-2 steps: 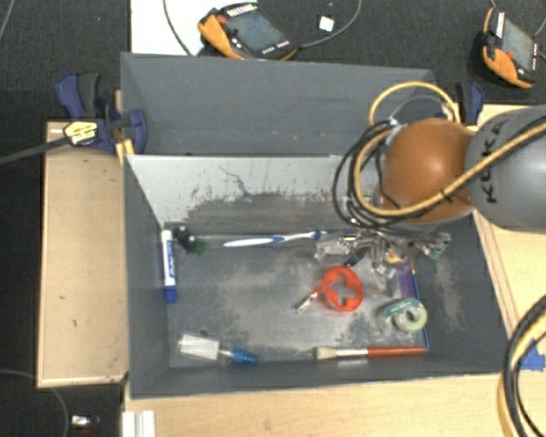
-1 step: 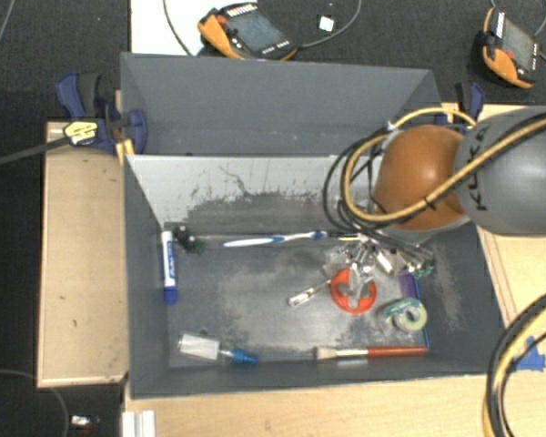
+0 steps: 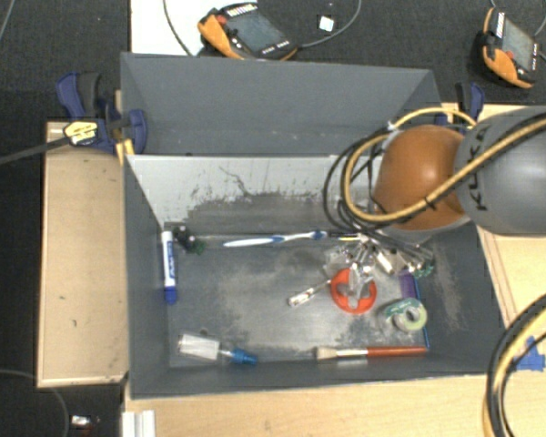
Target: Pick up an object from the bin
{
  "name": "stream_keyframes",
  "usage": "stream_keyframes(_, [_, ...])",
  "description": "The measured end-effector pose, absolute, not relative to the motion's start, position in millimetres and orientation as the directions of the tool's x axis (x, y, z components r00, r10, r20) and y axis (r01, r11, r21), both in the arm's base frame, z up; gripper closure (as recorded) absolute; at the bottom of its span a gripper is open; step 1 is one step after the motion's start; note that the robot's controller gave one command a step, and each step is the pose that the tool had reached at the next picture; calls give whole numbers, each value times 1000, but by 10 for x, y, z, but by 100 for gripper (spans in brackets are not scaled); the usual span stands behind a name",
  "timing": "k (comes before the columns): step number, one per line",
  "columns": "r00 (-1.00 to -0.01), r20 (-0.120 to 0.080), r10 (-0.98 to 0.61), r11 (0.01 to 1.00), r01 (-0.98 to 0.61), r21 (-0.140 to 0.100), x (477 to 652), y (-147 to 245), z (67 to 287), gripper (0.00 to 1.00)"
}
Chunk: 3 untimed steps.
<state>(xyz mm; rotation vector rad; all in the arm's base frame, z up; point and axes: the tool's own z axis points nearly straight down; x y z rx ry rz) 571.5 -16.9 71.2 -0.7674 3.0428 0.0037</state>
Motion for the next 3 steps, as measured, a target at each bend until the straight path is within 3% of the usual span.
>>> stream_keyframes(1, [-881,4,-473,881,-473,7,5683,-165,991,100])
stream_keyframes(2, [-882,-2,-471,882,-471,3,5705,-165,1332,100])
stream_keyframes(3, [-883,-5,-470,883,-470,2,5711,-163,1527,100])
